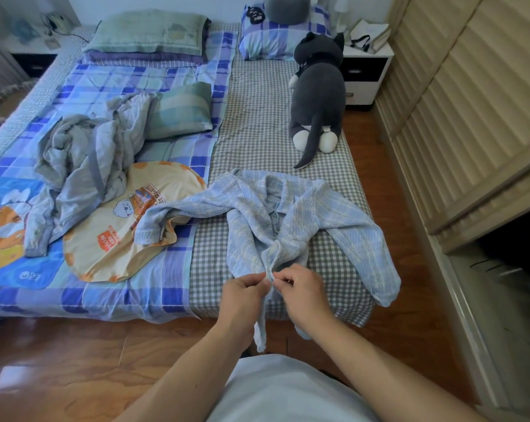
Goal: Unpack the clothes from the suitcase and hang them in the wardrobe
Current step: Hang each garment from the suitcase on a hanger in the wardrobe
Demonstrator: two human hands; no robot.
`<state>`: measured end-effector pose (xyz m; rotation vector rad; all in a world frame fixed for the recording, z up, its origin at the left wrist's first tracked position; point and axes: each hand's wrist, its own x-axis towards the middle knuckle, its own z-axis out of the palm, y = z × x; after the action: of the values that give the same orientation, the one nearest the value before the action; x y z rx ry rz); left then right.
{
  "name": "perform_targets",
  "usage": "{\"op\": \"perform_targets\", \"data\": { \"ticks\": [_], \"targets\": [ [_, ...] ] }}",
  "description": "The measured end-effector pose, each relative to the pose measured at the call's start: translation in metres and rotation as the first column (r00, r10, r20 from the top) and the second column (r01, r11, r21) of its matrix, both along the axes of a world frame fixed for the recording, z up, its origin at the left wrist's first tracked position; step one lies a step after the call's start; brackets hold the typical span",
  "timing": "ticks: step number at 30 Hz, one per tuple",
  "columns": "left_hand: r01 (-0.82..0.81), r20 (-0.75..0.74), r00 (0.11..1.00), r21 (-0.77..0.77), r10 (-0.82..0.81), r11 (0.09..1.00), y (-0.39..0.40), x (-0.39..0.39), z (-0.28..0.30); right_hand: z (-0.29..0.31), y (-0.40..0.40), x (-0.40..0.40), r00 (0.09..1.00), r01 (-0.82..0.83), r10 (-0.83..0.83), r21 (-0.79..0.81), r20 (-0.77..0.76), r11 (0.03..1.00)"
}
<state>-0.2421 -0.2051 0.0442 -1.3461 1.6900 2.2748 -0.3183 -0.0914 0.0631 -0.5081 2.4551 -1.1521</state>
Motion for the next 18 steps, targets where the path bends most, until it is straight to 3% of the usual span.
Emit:
{"op": "perform_targets", "data": {
  "ticks": [6,8,9,10,12,14,18],
  "targets": [
    [0.069,-0.058,0.996,0.041,-0.066,0.997,0.005,0.001,0.01,-0.004,0.003,-0.002,1.0,0.005,-0.005,0.009,0.007,1.0],
    [0.263,0.064,0.964,-0.132,-0.256,0.956,0.004,0.002,0.003,-0.011,0.011,-0.004,0.999,-0.03,0.027,0.087,0.036,0.996],
    [0.433,0.195,0.898,-0.24,-0.394,0.869,0.003,0.003,-0.005,-0.016,0.017,-0.005,0.992,-0.114,0.101,0.193,0.077,0.975],
    [0.622,0.338,0.776,-0.275,-0.532,0.733,0.002,0.002,-0.009,-0.021,0.023,-0.007,0.967,-0.239,0.196,0.326,0.16,0.915],
    [0.824,0.523,0.551,-0.216,-0.65,0.524,-0.006,0.001,-0.013,-0.03,0.032,-0.015,0.896,-0.427,0.289,0.481,0.337,0.766],
    [0.814,0.529,0.557,-0.196,-0.64,0.547,-0.023,-0.007,-0.015,-0.031,0.034,-0.038,0.903,-0.397,0.234,0.493,0.36,0.774],
    [0.672,0.449,0.722,-0.272,-0.527,0.689,-0.066,-0.04,-0.004,-0.012,0.019,-0.113,0.948,-0.243,0.104,0.474,0.301,0.846]
  ]
}}
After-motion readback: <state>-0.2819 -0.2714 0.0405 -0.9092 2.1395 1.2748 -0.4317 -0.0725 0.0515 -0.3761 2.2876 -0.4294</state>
